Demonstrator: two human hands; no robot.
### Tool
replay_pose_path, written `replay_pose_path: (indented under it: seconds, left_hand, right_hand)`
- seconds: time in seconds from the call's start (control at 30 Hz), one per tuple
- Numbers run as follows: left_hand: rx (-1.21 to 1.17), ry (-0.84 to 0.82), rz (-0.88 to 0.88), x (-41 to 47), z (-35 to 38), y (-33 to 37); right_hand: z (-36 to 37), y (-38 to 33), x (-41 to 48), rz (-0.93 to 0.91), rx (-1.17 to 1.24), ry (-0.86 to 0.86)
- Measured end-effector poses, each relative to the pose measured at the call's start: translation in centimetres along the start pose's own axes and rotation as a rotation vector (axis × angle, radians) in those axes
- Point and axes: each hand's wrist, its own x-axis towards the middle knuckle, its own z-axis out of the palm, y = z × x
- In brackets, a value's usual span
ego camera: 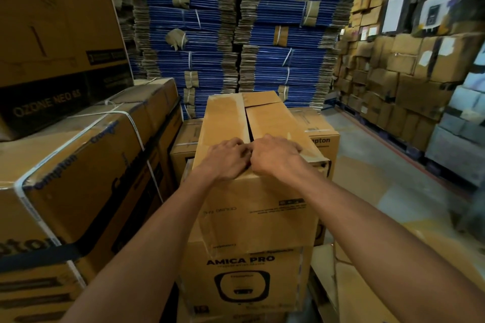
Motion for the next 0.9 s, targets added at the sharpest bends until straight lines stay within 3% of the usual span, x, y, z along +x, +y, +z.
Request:
replay_pose_path:
  seconds: [0.2,0.37,0.57,0.7,0.77,0.9]
  left_hand:
    - [-0.041,-0.005,0.013,0.5,-0.2,0.2]
    - [-0.084,-0.067,0.036,1.7,-1.6,2.3]
    - [-0.496,-0.307,0.042,3.9,-3.1,5.7]
    - [-0.378,-0.201,-0.103,4.9,-4.9,6.5]
    - [-0.198,-0.103,-0.113,4.9,-6.1,7.0]
    - [-0.052,0.167,-0.089,2.3,-7.5,8.0]
  right_hand:
    - [-2.2,2.6,0.0,-0.129,0.081,0.242]
    - [-4.4,4.2,0.6,-0.152,0.196,0.27]
    - [-4.3,3.8,1.5,-0.167,0.115,0.299]
    - [-5.9,5.5,1.2,-0.171,0.193,0.324]
    - [-6.8,6.4,1.5,-0.146,0.216,0.349]
    - [-8.2,8.3,2.2,-0.092,0.395,0.291]
